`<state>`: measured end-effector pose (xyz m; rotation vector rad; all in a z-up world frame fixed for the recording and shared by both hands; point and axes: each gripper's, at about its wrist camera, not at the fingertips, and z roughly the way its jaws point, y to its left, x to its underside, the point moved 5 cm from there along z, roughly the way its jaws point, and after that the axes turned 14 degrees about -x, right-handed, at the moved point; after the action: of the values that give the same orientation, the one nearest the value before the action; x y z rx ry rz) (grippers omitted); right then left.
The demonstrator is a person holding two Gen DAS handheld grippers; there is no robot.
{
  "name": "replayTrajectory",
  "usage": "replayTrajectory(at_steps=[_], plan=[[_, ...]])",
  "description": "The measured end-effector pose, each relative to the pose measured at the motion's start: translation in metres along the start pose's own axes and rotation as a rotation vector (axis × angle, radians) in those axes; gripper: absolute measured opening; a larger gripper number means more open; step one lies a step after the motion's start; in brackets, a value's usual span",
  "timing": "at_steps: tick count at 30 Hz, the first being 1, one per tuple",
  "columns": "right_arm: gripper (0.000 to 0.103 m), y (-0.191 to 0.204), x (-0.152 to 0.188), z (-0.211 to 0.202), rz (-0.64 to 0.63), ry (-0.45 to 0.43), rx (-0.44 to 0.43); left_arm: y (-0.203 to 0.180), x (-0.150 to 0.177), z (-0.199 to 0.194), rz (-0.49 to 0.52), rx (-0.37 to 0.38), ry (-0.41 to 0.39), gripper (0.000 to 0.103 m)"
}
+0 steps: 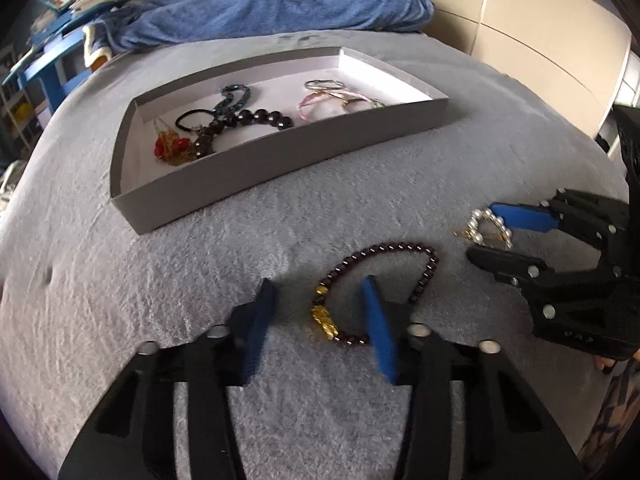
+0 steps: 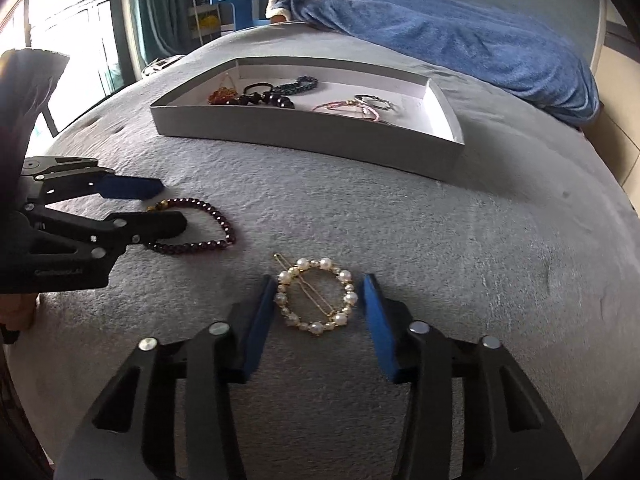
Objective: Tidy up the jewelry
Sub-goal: 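Grasp the garnet bead bracelet with the left tool while the right tool grasps the pearl ring hair clip, then carry the garnet bracelet and pearl hair clip into the tray and open both tools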
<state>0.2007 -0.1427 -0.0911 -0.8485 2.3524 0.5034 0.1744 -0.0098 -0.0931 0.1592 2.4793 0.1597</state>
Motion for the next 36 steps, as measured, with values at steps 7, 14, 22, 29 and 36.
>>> replayTrajectory(at_steps=[7, 14, 22, 29, 36], plan=[[0.041, 0.002, -0.002, -0.005, 0.010, -0.011, -0.004, -0.003, 0.001, -0.009, 0.005, 0.018, -0.018, 0.006], [0.041, 0.003, -0.010, -0.017, 0.026, -0.046, -0.014, 0.004, -0.010, -0.034, -0.033, 0.050, -0.094, 0.006], [0.041, 0.005, -0.024, -0.031, 0.044, -0.088, -0.019, 0.016, -0.022, -0.058, -0.066, 0.073, -0.154, 0.006], [0.041, 0.004, -0.042, -0.047, 0.071, -0.134, -0.038, 0.029, -0.033, -0.075, -0.072, 0.078, -0.201, 0.006], [0.041, 0.004, -0.063, -0.052, 0.080, -0.157, -0.054, 0.041, -0.051, -0.083, -0.084, 0.085, -0.237, 0.006]])
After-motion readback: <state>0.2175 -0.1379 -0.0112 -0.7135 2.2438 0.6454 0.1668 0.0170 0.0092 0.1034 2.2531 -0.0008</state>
